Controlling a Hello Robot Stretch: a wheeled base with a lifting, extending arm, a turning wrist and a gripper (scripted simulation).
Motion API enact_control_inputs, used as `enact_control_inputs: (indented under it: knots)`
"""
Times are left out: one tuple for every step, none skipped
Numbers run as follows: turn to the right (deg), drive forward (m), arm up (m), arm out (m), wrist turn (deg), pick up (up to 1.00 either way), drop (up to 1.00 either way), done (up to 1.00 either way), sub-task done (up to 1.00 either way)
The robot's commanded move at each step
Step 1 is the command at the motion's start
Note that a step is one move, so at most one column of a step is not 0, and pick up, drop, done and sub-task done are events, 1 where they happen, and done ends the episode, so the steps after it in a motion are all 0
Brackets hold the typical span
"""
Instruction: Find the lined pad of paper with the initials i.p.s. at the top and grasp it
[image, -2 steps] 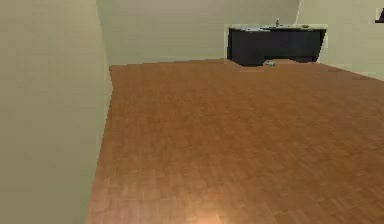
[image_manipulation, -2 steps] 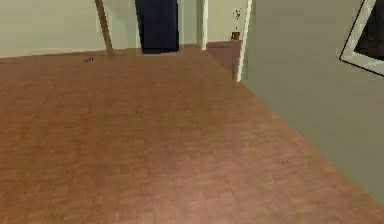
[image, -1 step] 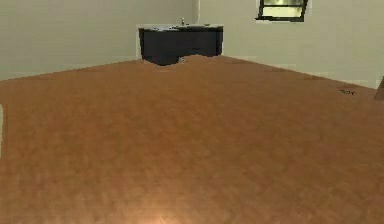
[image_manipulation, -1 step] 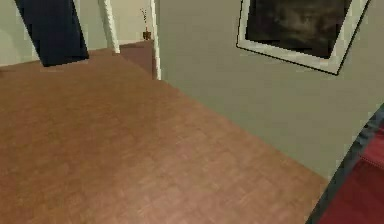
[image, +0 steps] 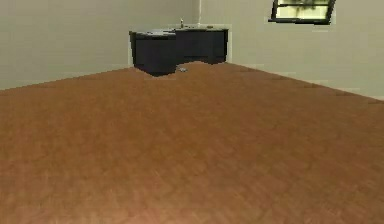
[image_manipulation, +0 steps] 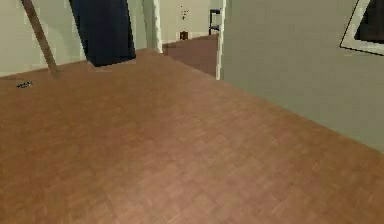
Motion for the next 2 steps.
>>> enact_control_inputs:
  knots:
    - [0.0,1.0,0.0,0.0,0.0,0.0,0.0,0.0,0.0]
    - [0.0,1.0,0.0,0.0,0.0,0.0,0.0,0.0,0.0]
